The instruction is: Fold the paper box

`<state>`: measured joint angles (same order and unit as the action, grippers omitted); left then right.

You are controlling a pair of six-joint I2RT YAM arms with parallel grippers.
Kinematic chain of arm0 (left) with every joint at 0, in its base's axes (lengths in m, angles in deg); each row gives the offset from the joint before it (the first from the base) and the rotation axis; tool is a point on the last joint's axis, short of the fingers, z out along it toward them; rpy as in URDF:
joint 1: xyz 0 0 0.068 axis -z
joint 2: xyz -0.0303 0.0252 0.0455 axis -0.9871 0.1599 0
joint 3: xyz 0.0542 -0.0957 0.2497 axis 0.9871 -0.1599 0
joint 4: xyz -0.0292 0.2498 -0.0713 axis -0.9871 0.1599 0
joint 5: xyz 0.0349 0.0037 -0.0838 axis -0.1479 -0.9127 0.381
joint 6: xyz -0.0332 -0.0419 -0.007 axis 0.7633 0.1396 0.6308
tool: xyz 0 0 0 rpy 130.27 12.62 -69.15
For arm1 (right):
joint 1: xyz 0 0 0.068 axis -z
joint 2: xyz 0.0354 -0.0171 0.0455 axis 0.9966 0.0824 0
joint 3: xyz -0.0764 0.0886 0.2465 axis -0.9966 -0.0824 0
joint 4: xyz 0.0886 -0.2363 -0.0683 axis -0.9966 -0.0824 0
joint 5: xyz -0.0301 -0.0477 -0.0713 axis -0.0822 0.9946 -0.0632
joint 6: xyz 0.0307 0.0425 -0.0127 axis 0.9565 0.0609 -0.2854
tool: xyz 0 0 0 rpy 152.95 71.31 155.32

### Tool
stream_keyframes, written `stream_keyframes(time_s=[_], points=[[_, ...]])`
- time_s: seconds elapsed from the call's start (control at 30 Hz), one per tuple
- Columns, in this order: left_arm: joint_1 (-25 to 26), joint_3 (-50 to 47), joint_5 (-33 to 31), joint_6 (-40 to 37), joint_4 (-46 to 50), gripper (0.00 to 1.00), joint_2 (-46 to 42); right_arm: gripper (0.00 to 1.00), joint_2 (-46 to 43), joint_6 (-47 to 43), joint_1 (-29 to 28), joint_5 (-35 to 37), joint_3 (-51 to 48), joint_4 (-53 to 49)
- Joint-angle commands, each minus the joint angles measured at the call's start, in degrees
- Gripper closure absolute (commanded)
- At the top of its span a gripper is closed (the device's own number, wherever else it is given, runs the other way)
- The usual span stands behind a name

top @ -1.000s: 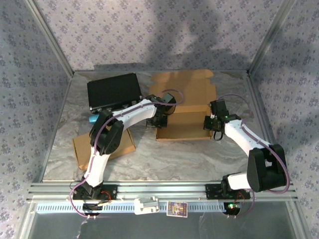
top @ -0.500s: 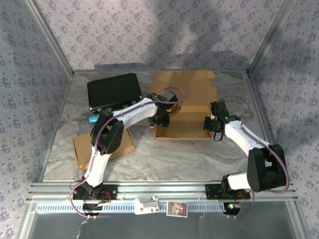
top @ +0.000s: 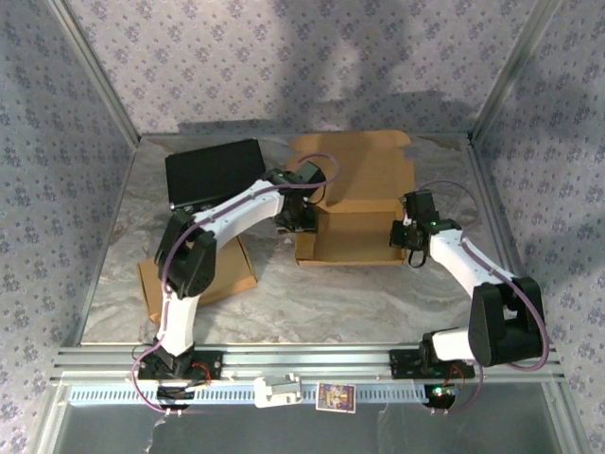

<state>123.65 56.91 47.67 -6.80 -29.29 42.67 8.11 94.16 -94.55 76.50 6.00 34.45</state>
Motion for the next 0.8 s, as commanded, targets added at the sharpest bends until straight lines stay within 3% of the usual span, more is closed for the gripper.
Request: stream_keyframes(time_s=[0.0,0.13,0.27,0.37,0.77], points=[[-2.30,-3.39,7.94,-1.21,-4.53,0.46,-4.91,1.00,-1.50,-1.13,0.98,-1.60,-0.18,0.16],[-5.26,-11.63,12.81,-1.19,-12.41,0.47,-9.82,1.00,-1.36,-3.20,2.91,-5.38,-0.14,1.06],[-10.53,-25.13,25.50,4.36,-32.19,0.50,-14.47,1.00,0.43,-4.71,6.32,-13.83,-0.07,1.69],[-12.34,-30.27,30.10,7.47,-43.27,0.52,-14.24,1.00,2.94,-5.58,7.86,-16.83,0.51,0.61],[-13.03,-37.18,31.35,13.01,-55.21,0.58,-11.26,1.00,12.56,-6.58,10.06,-15.02,6.21,-3.90]])
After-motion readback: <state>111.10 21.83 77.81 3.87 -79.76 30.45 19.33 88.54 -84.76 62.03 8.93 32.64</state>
